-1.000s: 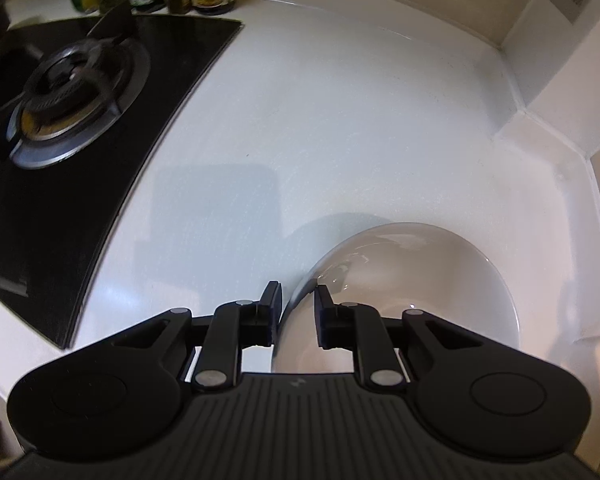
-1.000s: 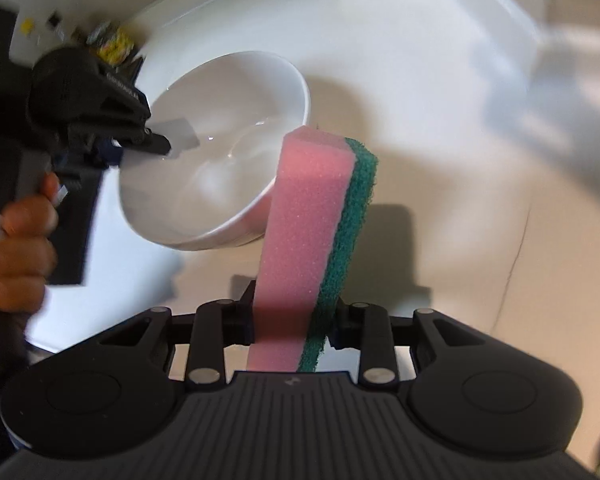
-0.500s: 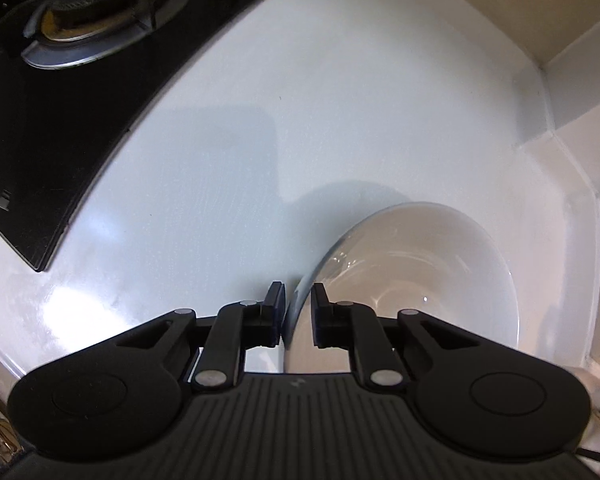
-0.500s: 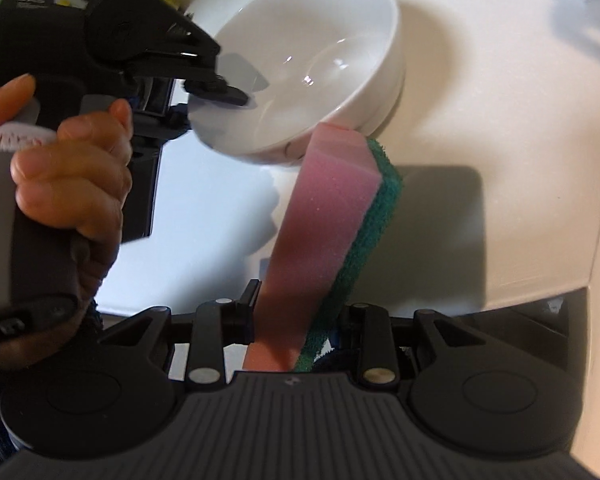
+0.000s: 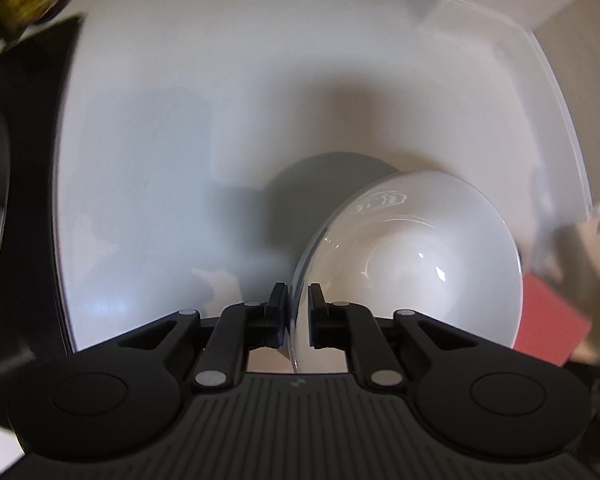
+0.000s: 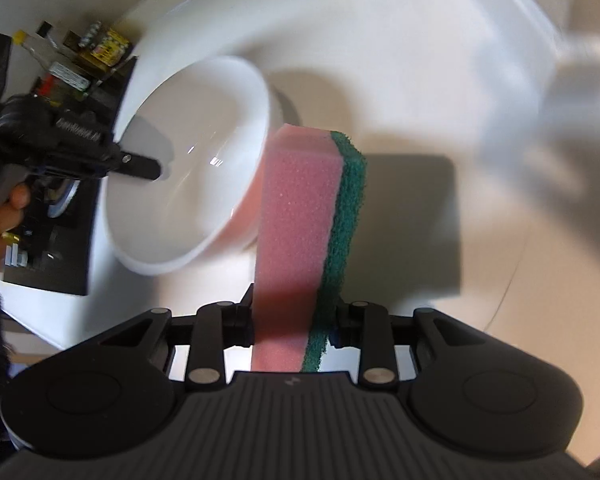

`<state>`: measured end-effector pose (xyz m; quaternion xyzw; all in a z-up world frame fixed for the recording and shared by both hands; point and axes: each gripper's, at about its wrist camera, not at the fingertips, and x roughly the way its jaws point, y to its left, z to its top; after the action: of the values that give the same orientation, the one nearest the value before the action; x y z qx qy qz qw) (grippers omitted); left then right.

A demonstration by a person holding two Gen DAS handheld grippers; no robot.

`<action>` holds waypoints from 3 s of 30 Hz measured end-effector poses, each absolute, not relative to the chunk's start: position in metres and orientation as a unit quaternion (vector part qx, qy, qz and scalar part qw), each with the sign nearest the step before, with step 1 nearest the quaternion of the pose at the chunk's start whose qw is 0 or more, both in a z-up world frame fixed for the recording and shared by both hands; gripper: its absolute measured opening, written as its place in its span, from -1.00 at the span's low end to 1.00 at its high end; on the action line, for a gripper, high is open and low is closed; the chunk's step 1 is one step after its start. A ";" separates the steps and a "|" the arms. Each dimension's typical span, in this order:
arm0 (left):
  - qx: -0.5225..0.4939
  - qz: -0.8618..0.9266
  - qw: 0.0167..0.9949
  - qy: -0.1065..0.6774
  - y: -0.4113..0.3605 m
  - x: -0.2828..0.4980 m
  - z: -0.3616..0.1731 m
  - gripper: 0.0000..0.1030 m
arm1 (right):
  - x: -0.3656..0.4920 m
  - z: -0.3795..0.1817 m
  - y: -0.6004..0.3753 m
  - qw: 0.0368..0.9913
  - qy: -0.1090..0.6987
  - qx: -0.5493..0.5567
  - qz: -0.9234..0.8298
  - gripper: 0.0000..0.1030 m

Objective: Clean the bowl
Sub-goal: 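Tilt the bowl with the left gripper while the right gripper rubs the sponge against its rim, then hold the bowl with the left gripper while the right gripper scrubs its outside with the sponge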

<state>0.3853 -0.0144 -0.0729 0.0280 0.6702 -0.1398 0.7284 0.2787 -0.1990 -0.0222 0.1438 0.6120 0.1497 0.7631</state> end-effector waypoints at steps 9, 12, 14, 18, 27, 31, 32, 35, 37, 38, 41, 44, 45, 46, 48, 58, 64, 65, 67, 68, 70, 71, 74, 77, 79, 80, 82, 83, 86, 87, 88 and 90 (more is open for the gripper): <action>0.117 -0.208 0.714 0.658 -0.039 0.394 -0.079 -0.79 | 0.347 -0.011 -0.166 0.712 0.654 -0.103 0.235 -0.46; 0.106 -0.212 0.735 0.636 -0.034 0.385 -0.077 -0.79 | 0.360 -0.011 -0.147 0.685 0.652 -0.184 0.267 -0.45; 0.086 -0.201 0.746 0.628 -0.029 0.381 -0.077 -0.80 | 0.365 -0.011 -0.143 0.669 0.646 -0.223 0.292 -0.44; 0.034 -0.164 0.776 0.608 -0.021 0.371 -0.076 -0.73 | 0.364 -0.010 -0.145 0.664 0.640 -0.240 0.304 -0.44; -0.013 -0.094 0.815 0.572 -0.026 0.355 -0.073 -0.57 | 0.297 -0.005 -0.167 0.725 0.650 -0.105 0.204 -0.45; -0.024 -0.070 0.821 0.567 -0.020 0.347 -0.074 -0.54 | 0.258 -0.006 -0.178 0.736 0.651 -0.006 0.188 -0.45; -0.031 -0.059 0.823 0.565 -0.020 0.345 -0.074 -0.54 | 0.250 -0.006 -0.180 0.737 0.650 0.018 0.185 -0.45; -0.052 -0.024 0.824 0.563 -0.006 0.332 -0.066 -0.55 | 0.225 -0.014 -0.180 0.730 0.648 0.099 0.194 -0.45; -0.044 -0.043 0.819 0.571 -0.003 0.332 -0.070 -0.63 | 0.213 -0.018 -0.175 0.723 0.646 0.129 0.208 -0.45; -0.059 -0.032 0.814 0.577 0.003 0.328 -0.070 -0.65 | 0.208 -0.020 -0.172 0.719 0.645 0.139 0.216 -0.45; -0.090 -0.022 0.798 0.595 0.018 0.312 -0.071 -0.83 | 0.196 -0.024 -0.164 0.705 0.647 0.161 0.242 -0.45; -0.120 -0.042 0.771 0.624 0.029 0.298 -0.073 -0.81 | 0.185 -0.022 -0.157 0.678 0.651 0.174 0.293 -0.46; -0.124 -0.050 0.764 0.632 0.031 0.295 -0.074 -0.78 | 0.183 -0.020 -0.156 0.677 0.650 0.170 0.300 -0.46; -0.128 -0.058 0.756 0.639 0.033 0.292 -0.074 -0.78 | 0.182 -0.017 -0.154 0.676 0.651 0.160 0.307 -0.46; -0.101 -0.076 0.756 0.643 0.034 0.299 -0.073 -0.78 | 0.180 -0.015 -0.152 0.671 0.653 0.142 0.321 -0.46; 0.041 -0.142 0.759 0.634 0.019 0.342 -0.060 -0.86 | 0.195 -0.015 -0.108 0.684 0.622 0.104 0.366 -0.46; 0.079 -0.153 0.764 0.622 0.016 0.339 -0.062 -0.80 | 0.214 -0.006 -0.103 0.720 0.608 0.050 0.331 -0.48; 0.085 -0.163 0.761 0.622 0.016 0.338 -0.062 -0.79 | 0.214 -0.003 -0.111 0.722 0.611 0.037 0.323 -0.48; 0.092 -0.183 0.753 0.625 0.011 0.334 -0.062 -0.65 | 0.212 0.003 -0.126 0.722 0.616 0.009 0.314 -0.48; 0.095 -0.193 0.749 0.627 0.006 0.331 -0.062 -0.61 | 0.210 0.006 -0.134 0.721 0.618 -0.007 0.312 -0.48; 0.102 -0.199 0.748 0.625 0.000 0.326 -0.064 -0.50 | 0.202 0.010 -0.149 0.721 0.621 -0.045 0.304 -0.48; 0.108 -0.200 0.750 0.622 -0.001 0.325 -0.064 -0.49 | 0.198 0.013 -0.156 0.721 0.621 -0.064 0.301 -0.48; 0.125 -0.203 0.752 0.614 -0.003 0.323 -0.065 -0.48 | 0.180 0.018 -0.178 0.725 0.608 -0.137 0.293 -0.48; 0.147 -0.209 0.752 0.608 -0.006 0.322 -0.065 -0.48 | 0.167 0.019 -0.204 0.722 0.602 -0.179 0.289 -0.48; 0.156 -0.212 0.751 0.605 -0.006 0.322 -0.065 -0.48 | 0.164 0.020 -0.221 0.721 0.602 -0.200 0.280 -0.48; 0.161 -0.214 0.751 0.604 -0.007 0.323 -0.065 -0.48 | 0.163 0.021 -0.231 0.720 0.602 -0.209 0.274 -0.48; 0.165 -0.215 0.751 0.602 -0.008 0.324 -0.065 -0.48 | 0.163 0.021 -0.251 0.722 0.607 -0.211 0.258 -0.49; 0.167 -0.216 0.751 0.601 -0.008 0.323 -0.064 -0.49 | 0.165 0.022 -0.260 0.727 0.606 -0.211 0.246 -0.50; 0.175 -0.229 0.751 0.594 -0.011 0.320 -0.064 -0.49 | 0.182 0.025 -0.294 0.747 0.600 -0.202 0.203 -0.50; 0.176 -0.231 0.751 0.593 -0.012 0.320 -0.064 -0.49 | 0.190 0.025 -0.304 0.750 0.602 -0.186 0.201 -0.50; 0.185 -0.235 0.753 0.586 -0.014 0.319 -0.064 -0.49 | 0.199 0.025 -0.313 0.753 0.603 -0.172 0.199 -0.50; 0.193 -0.240 0.755 0.579 -0.015 0.318 -0.064 -0.49 | 0.213 0.026 -0.318 0.760 0.597 -0.161 0.200 -0.50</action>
<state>0.3176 -0.0152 -0.0639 0.1927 0.5787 -0.2398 0.7553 0.2130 -0.3181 0.0256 -0.1611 0.5966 0.2001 0.7603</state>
